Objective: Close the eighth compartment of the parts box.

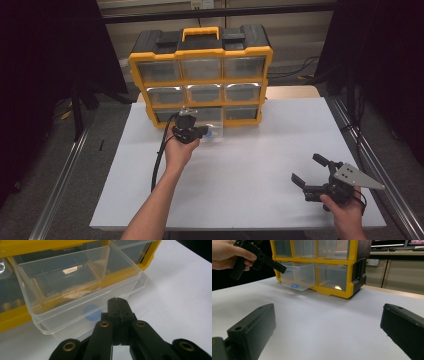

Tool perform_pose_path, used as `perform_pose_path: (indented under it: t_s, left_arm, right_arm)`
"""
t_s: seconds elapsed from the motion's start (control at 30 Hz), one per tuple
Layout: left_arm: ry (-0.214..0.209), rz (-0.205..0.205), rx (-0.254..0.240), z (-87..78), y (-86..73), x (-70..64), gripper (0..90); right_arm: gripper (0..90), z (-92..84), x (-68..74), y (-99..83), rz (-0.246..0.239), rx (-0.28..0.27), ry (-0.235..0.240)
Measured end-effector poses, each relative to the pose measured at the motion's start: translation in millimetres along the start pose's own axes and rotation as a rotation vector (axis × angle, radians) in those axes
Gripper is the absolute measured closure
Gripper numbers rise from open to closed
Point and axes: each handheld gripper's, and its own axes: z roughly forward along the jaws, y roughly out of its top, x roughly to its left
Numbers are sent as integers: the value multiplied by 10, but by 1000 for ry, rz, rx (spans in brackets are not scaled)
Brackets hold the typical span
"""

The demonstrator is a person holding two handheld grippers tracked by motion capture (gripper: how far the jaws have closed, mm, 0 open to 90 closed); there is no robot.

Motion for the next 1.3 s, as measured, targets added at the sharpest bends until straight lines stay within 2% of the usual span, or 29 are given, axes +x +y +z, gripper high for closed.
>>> perform_pose_path:
  t_s: [0.03,0.07,0.1,0.17,0.2,0.3,0.33,0.37,0.4,0.43,0.5,0.57,0.6,0.63,0.67,0.7,0.73,0.8,0.83,0.87,0.9,1.13,1.17,1.2,1.23,1.3]
  left_arm:
    - [3,-38,-30,22,-2,-27,900]
    - [3,-4,-5,8,2,-3,900]
    - [1,-23,-21,21,2,-12,900]
    - [2,-8,-20,28,6,-5,900]
    - [9,-36,-30,39,10,-26,900]
    - [6,-9,-17,42,20,-13,900]
    - [9,-31,-31,57,24,-30,900]
    - [7,-3,-14,45,30,-14,900]
    - [11,-8,-17,49,33,-22,900]
    - [13,-37,-38,65,34,-44,900]
    - [15,-4,-14,56,43,-27,900]
    - [14,-20,-26,69,48,-36,900]
    - [16,-1,-14,63,52,-25,900]
    - [17,-18,-30,75,52,-36,900]
    - [20,-2,-16,69,56,-26,900]
    - [21,-42,-49,93,54,-50,900]
    - [23,-45,-49,95,55,-52,900]
    - [25,-1,-17,80,66,-26,900]
    - [24,-17,-31,91,66,-34,900]
    - [26,-8,-25,90,69,-28,900]
    - [30,-30,-41,105,70,-44,900]
    - [35,-19,-40,114,84,-38,900]
    - [34,-48,-62,131,82,-55,900]
    - [35,-46,-61,132,84,-54,900]
    - [40,-22,-41,119,89,-40,900]
    - [38,-26,-49,125,91,-43,900]
  right_arm:
    - [0,0,1,-1,0,1,3]
    - [0,0,4,0,3,2,3]
    - [0,-1,4,1,2,2,2]
    - [0,0,0,0,-1,-1,1]
    - [0,1,-1,0,-1,0,0]
    - [0,2,0,-1,2,1,1]
    - [0,2,0,-1,1,1,2]
    - [0,2,0,-1,0,2,2]
    - [0,2,0,-1,1,1,3]
    - [0,1,1,-1,3,2,2]
    - [0,2,-1,-1,3,1,2]
    - [0,3,0,-2,4,1,3]
    - [0,2,0,-1,4,1,4]
    - [0,3,0,-1,5,0,4]
    - [0,3,1,-1,6,0,3]
    - [0,4,1,-2,7,-1,5]
    - [0,5,2,-2,7,0,6]
    - [0,5,1,-3,7,0,12]
    - [0,6,1,-3,8,2,12]
    - [0,6,2,-4,8,2,12]
    - [0,7,1,-4,7,1,14]
    - [0,6,0,-3,9,-1,11]
    - [0,4,1,-2,9,0,8]
    - [0,4,1,-2,11,0,9]
    - [0,4,1,-2,10,-1,10]
    - [0,4,0,-2,11,-1,10]
